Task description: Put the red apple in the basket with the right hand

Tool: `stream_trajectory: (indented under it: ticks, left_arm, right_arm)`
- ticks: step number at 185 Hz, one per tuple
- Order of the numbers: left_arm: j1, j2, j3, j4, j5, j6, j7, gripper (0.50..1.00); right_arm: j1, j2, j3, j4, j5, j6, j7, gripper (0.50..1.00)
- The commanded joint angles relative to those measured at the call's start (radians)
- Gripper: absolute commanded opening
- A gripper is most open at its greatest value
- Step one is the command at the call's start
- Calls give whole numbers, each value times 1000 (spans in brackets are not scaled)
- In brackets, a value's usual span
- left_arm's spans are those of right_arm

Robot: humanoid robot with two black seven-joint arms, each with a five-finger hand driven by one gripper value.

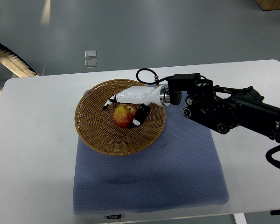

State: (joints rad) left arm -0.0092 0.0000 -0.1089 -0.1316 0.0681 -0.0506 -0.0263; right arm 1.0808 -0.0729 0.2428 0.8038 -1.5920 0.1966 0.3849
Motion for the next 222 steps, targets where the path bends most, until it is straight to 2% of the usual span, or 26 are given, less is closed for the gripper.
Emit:
stream_trajectory:
  ticks: [1,100,115,149,150,168,201,202,222]
  left_arm:
    - [0,0,0,1,1,0,0,1000]
    - [0,0,0,1,1,0,0,1000]
    - [0,0,0,0,-1,0,0,1000]
    - [0,0,0,1,1,0,0,1000]
    - [0,0,0,0,-1,0,0,1000]
    - [-2,0,0,0,1,0,0,1000]
    - [0,0,0,1,-1,0,0,1000]
    - [0,0,0,0,1,0,0,1000]
    - [0,0,0,0,-1,0,0,1000]
  right_arm:
    - [2,-2,1,0,1,0,0,907]
    - [48,-70,81,2,55,12,2,917]
    - [45,-97,154,2,124,17,0,919]
    - [42,-137,177,0,247,1,0,919]
    - [36,-148,191,-3,314,0,0,919]
    - [1,-151,243,-20,470,-13,0,917]
    - [-44,-154,308,-69,675,-25,0,917]
    - [-62,-150,329,-86,763,-28,0,917]
    - [-101,-151,354,-95,943,-28,2,917]
